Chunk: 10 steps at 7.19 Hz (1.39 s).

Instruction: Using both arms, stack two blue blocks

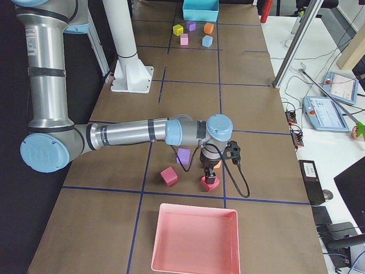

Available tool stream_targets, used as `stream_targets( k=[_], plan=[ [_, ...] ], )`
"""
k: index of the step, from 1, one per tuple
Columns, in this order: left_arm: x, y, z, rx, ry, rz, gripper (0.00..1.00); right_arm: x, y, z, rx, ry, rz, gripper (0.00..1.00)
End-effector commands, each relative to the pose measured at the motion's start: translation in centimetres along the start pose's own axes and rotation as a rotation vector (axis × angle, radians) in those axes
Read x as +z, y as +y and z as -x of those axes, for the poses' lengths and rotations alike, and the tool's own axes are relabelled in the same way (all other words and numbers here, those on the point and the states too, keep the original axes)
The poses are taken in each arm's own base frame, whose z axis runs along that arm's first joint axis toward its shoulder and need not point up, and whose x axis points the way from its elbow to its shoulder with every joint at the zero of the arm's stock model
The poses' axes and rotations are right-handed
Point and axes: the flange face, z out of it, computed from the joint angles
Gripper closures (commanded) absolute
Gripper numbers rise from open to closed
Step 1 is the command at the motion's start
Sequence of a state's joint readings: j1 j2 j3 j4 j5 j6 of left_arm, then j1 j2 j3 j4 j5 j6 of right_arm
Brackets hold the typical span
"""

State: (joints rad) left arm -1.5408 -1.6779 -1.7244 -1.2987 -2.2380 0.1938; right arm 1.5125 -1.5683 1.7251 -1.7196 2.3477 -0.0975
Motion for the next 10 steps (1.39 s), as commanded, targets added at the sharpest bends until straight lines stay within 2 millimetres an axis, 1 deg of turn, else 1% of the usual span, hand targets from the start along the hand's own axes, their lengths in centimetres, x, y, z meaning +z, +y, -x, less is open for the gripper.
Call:
stream_targets(
  k=[1, 3, 4, 5, 6, 7, 8, 9, 10],
  plan=[
    [-1.4, 0.6, -1.4, 0.038, 0.009, -0.040, 0.00, 0.1, 0.1, 0.0, -0.001, -0.007, -0.003, 0.00],
    [-0.4, 1.2, -0.7, 0.024, 0.017, -0.023, 0.00, 0.0, 0.1, 0.1, -0.003, -0.005, -0.005, 0.00],
    [-0.5, 1.2, -0.7, 0.023, 0.013, -0.024, 0.00, 0.2, 0.5, 0.2, 0.001, -0.034, -0.003, 0.00],
    [0.1, 1.2, -0.4, 0.018, 0.014, -0.014, 0.00, 0.8, 1.4, 0.5, 0.016, -0.120, 0.002, 0.00],
    [-0.1, 1.5, -0.6, 0.033, 0.017, -0.023, 0.00, 0.6, 1.4, 0.8, -0.012, -0.130, -0.022, 0.00],
    [0.2, 2.6, -0.6, 0.034, 0.017, -0.027, 0.00, 0.5, 0.9, 1.4, -0.074, -0.127, -0.068, 0.00],
    [0.5, 2.6, -0.5, 0.044, 0.016, -0.036, 0.00, 1.2, 0.4, 3.2, -0.060, -0.132, -0.067, 0.00],
    [0.2, 2.5, -0.7, 0.052, 0.014, -0.046, 0.00, 3.4, -1.0, 7.2, -0.101, -0.140, -0.061, 0.00],
    [0.4, 2.5, -0.6, 0.046, 0.017, -0.043, 0.00, 4.9, -2.7, 11.6, -0.086, -0.137, -0.076, 0.00]
  ],
)
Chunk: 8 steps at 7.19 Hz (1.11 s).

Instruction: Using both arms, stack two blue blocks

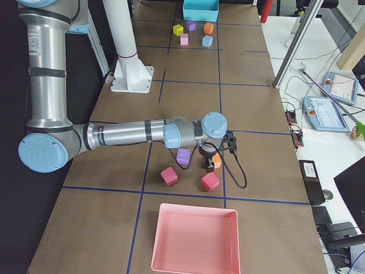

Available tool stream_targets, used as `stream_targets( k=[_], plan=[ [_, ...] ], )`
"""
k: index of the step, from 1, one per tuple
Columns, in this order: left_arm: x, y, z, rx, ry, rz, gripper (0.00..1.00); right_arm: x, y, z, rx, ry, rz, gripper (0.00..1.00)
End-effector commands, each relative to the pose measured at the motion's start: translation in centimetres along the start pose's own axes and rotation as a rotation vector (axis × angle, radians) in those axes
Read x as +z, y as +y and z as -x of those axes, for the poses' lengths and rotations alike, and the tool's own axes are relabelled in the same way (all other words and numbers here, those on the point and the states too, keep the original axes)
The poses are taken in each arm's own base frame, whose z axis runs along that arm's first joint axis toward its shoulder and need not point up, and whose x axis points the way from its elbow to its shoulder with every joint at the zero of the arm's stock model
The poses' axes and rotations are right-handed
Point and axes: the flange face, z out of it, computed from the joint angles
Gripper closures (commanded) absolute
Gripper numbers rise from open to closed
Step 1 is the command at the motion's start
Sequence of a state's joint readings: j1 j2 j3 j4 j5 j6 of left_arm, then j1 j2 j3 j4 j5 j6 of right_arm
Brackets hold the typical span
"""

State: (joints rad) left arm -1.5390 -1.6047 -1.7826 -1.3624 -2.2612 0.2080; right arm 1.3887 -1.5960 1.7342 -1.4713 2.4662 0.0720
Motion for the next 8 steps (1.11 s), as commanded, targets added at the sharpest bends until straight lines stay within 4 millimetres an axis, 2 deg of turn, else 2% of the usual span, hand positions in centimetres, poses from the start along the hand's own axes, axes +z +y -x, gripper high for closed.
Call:
stream_targets(
  k=[1, 2, 3, 4, 5, 6, 8],
  plan=[
    [-0.1, 0.0, -0.1, 0.000, 0.001, -0.004, 0.00, 4.7, -4.4, 8.6, 0.086, 0.060, -0.046, 0.04],
    [0.0, 0.0, -0.1, -0.004, 0.008, -0.004, 0.00, 7.3, -6.2, 13.5, 0.063, 0.073, -0.067, 0.05],
    [0.2, 0.0, 0.1, -0.008, 0.009, 0.000, 0.00, 9.5, -6.8, 16.3, 0.010, 0.082, -0.074, 0.05],
    [0.3, 0.0, 0.0, -0.043, 0.011, 0.001, 0.00, 10.3, -8.4, 19.7, 0.016, 0.064, -0.085, 0.03],
    [0.4, 0.0, -0.1, -0.052, 0.016, 0.001, 0.00, 11.8, -8.7, 22.5, 0.054, 0.058, -0.083, 0.01],
    [0.6, -0.1, -0.1, -0.054, 0.036, 0.002, 0.00, 12.6, -8.1, 22.3, 0.050, 0.077, -0.078, 0.01],
    [0.7, -0.1, 0.0, -0.052, 0.036, 0.000, 0.00, 13.1, -7.7, 21.5, 0.055, 0.098, -0.078, 0.01]
  ],
)
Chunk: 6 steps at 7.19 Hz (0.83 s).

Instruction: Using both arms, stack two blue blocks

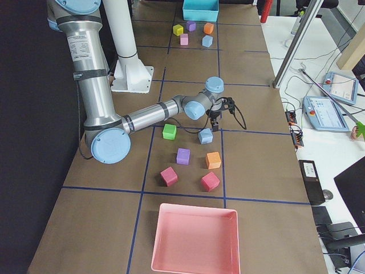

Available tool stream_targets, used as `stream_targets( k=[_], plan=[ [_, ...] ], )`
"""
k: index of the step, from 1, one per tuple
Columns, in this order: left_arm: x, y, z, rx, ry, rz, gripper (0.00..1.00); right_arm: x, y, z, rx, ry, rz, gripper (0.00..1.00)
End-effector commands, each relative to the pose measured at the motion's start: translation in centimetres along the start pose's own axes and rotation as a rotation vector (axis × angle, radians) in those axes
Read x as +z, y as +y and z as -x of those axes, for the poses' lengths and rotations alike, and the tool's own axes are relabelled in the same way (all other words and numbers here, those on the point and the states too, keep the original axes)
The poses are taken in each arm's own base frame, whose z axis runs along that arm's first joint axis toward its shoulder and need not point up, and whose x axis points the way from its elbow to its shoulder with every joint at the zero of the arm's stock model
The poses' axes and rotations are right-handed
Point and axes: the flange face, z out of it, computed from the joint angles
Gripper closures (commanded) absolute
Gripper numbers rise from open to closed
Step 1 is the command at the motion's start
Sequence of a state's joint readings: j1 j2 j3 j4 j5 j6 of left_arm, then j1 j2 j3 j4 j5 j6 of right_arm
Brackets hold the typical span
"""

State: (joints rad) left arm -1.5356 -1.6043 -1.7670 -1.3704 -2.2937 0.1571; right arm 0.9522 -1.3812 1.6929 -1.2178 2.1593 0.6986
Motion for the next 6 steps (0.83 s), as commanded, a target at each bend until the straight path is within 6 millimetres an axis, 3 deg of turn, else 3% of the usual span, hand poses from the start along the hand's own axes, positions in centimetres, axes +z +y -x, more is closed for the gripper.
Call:
stream_targets(
  k=[1, 2, 4, 6],
  plan=[
    [0.0, -0.1, 0.0, 0.001, 0.004, -0.004, 0.00, 2.7, 1.2, 0.0, -0.013, 0.065, 0.006, 0.01],
    [-0.1, -0.1, -0.1, 0.002, 0.004, -0.005, 0.00, 4.1, 1.6, -0.4, -0.016, 0.087, 0.020, 0.01],
    [-0.1, -0.1, -0.1, 0.003, 0.005, -0.006, 0.00, 4.6, 2.0, -1.4, -0.031, 0.100, 0.033, 0.02],
    [-0.4, -0.1, -0.4, 0.009, 0.004, -0.013, 0.00, 6.4, 2.9, -1.3, -0.036, 0.111, 0.068, 0.02]
  ],
)
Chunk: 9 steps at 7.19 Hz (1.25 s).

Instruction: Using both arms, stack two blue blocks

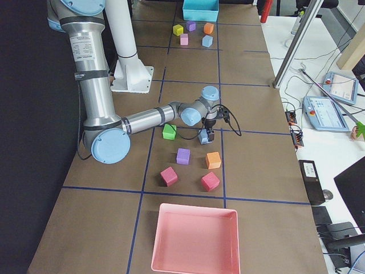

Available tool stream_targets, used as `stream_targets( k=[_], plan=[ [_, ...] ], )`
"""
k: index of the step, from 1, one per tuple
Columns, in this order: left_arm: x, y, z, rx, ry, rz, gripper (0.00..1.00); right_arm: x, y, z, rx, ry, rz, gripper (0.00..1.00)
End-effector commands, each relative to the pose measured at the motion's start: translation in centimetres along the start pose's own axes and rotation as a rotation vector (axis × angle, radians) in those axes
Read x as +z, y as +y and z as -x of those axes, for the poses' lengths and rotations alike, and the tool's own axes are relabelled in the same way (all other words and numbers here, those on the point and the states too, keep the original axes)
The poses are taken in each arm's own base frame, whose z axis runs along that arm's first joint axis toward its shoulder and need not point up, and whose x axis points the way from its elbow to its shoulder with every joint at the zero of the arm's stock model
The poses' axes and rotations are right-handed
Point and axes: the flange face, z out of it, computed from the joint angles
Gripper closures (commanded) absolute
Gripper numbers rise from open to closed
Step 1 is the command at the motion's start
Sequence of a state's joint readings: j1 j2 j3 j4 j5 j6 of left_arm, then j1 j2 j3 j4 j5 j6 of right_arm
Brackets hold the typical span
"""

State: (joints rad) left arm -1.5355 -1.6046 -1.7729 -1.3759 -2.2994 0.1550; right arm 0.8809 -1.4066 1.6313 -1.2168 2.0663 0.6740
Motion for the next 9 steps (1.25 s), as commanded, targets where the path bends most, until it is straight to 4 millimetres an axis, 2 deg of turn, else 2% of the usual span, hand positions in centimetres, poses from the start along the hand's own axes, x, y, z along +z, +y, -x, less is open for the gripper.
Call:
stream_targets(
  k=[1, 2, 4, 5, 6, 7, 9],
  plan=[
    [-0.1, 0.0, -0.1, 0.002, 0.000, -0.003, 0.00, 1.5, 0.8, 0.3, -0.008, 0.006, 0.030, 0.06],
    [-0.2, 0.0, -0.2, 0.004, -0.001, -0.005, 0.00, 1.6, 0.8, 0.4, -0.006, 0.006, 0.031, 0.33],
    [-0.3, 0.0, -0.3, 0.006, -0.001, -0.007, 0.00, 1.5, 0.7, 0.5, -0.013, 0.004, 0.031, 0.96],
    [-0.3, 0.0, -0.3, 0.005, -0.001, -0.006, 0.00, 1.1, 0.6, 0.9, -0.008, -0.005, 0.028, 1.00],
    [-0.4, -0.1, -0.4, 0.007, 0.000, -0.008, 0.00, -1.4, 0.4, 3.0, -0.027, -0.048, -0.006, 1.00],
    [-0.6, -0.1, -0.6, 0.011, 0.000, -0.013, 0.00, -4.2, -0.5, 7.8, 0.056, -0.142, -0.015, 1.00],
    [-0.4, -0.2, -0.6, 0.011, 0.024, -0.016, 0.00, -4.9, -1.4, 25.2, 0.257, -0.241, -0.029, 1.00]
  ],
)
